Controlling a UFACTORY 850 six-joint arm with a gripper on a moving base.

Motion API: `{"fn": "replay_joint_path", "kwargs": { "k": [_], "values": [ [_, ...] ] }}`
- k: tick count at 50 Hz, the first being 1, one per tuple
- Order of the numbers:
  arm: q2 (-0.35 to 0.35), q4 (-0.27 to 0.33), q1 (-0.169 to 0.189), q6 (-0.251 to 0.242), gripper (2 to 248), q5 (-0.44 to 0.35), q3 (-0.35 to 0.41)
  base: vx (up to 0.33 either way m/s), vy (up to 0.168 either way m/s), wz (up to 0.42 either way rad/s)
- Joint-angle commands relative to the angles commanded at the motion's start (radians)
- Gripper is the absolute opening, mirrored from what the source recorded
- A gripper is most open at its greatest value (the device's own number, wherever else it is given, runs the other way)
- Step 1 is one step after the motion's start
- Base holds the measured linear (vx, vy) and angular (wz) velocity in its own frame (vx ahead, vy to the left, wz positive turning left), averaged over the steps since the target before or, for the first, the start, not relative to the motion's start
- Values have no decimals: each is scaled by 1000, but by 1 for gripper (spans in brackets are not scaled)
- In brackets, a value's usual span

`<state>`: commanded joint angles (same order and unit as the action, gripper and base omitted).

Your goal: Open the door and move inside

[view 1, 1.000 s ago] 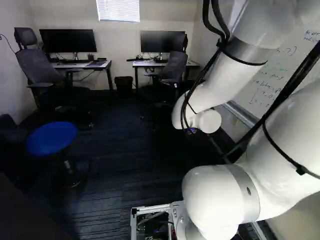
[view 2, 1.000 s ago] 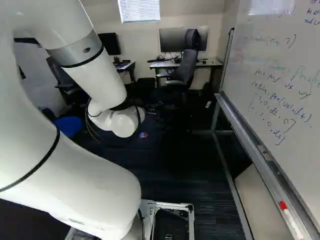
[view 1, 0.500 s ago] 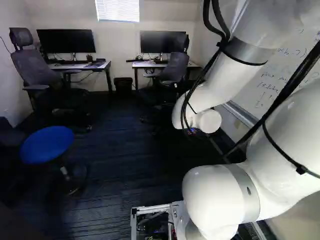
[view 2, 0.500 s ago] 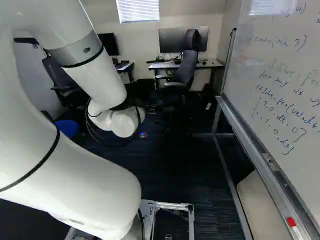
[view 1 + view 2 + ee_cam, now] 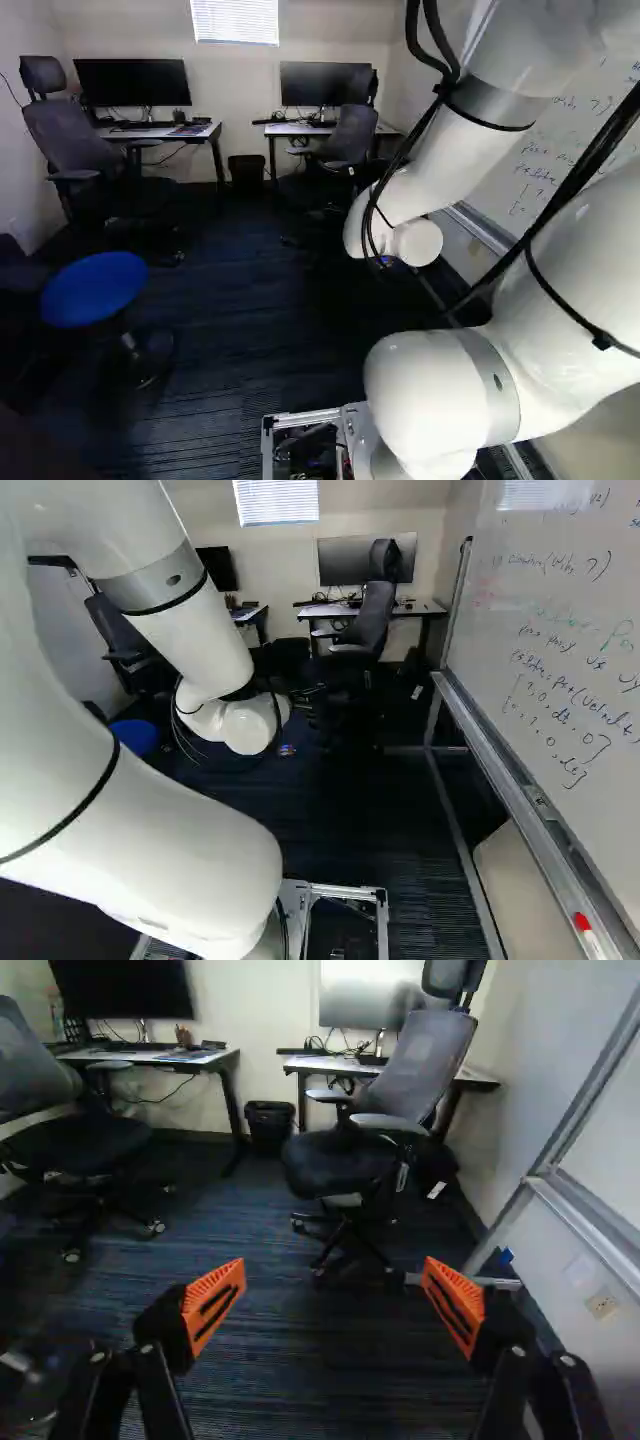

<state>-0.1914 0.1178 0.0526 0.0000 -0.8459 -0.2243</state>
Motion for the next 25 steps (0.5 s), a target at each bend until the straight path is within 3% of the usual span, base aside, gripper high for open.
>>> {"fn": "replay_joint_path", "kwargs": {
  "k": [25],
  "values": [
    [-9, -12, -5, 0, 247, -3, 14, 0, 0, 0]
  ]
}}
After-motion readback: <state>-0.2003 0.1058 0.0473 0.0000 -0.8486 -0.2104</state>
